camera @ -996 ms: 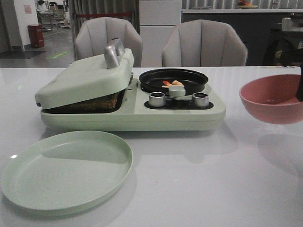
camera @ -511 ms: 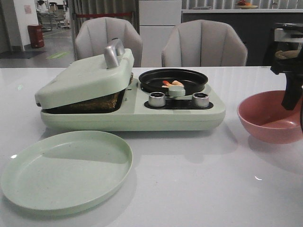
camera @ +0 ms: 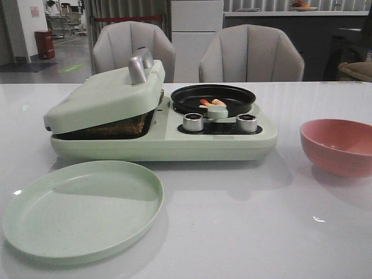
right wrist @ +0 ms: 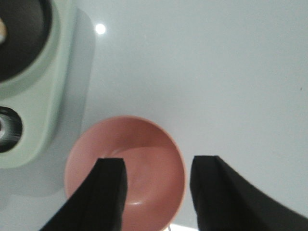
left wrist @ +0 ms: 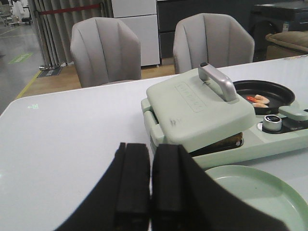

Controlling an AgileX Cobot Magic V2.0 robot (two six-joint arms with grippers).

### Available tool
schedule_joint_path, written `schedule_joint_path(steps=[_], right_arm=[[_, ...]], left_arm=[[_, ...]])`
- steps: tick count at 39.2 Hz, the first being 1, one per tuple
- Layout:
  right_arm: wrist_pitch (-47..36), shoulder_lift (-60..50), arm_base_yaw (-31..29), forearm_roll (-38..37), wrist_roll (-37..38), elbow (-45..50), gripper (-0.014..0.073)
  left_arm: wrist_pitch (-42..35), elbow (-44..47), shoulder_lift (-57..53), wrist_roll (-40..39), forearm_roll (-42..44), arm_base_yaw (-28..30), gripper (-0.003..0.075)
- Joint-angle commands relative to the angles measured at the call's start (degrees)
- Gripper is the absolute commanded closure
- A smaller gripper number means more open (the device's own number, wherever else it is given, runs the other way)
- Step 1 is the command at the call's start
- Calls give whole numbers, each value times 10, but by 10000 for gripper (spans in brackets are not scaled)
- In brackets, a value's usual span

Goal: Make breakfast with bread and shrimp

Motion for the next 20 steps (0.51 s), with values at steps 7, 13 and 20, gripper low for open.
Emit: schedule_joint_path(steps=[7,13,20], right_arm=[[-123,-158,57,33,-8,80,168],[-218,-242,110,37,-8,173,168],[-325,-352,161,39,-7,293,168]], left_arm=[[-61,-15,8,-6,-4,-3,606],[-68,-15,8,-6,-4,-3,606],[-68,-15,8,-6,-9,-3,606]])
